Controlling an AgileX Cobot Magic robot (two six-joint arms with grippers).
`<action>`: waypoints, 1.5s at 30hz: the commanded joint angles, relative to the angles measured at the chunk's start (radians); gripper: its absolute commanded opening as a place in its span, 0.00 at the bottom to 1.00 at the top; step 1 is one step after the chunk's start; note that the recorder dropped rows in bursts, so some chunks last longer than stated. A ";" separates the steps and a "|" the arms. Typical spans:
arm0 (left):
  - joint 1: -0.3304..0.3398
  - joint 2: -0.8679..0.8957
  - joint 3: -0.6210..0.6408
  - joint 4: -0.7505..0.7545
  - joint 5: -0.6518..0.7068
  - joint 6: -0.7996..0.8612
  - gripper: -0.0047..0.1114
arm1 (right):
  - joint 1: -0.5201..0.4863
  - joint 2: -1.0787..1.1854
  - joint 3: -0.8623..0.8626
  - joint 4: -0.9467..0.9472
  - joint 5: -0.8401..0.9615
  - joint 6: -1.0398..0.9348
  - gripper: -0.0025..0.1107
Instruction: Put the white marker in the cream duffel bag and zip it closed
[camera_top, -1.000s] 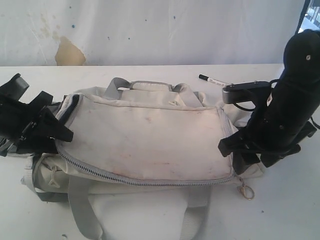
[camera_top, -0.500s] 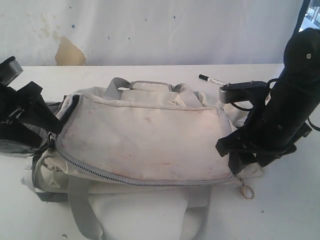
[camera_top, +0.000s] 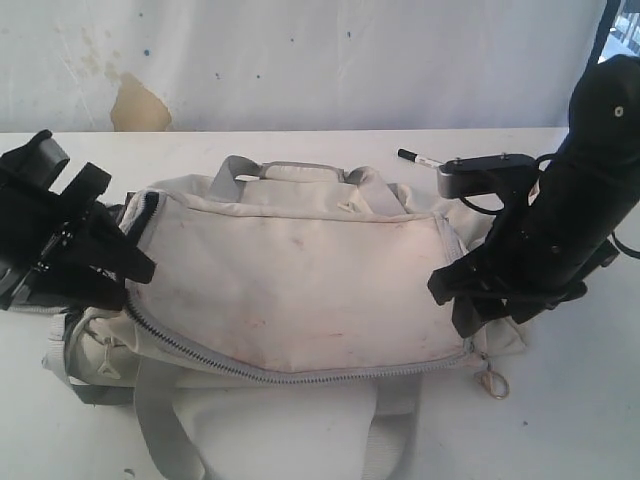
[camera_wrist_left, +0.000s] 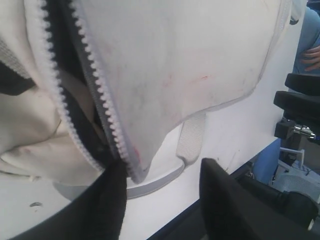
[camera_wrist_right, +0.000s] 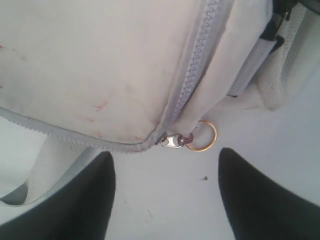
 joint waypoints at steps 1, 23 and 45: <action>-0.004 0.001 0.004 0.012 0.004 -0.006 0.47 | -0.011 -0.008 0.000 0.000 -0.006 -0.008 0.52; -0.004 0.053 0.004 0.027 -0.149 -0.117 0.47 | -0.011 -0.008 0.000 0.000 -0.006 -0.008 0.52; -0.002 0.102 -0.001 -0.366 -0.034 0.029 0.04 | -0.011 -0.008 0.000 0.000 -0.037 -0.002 0.49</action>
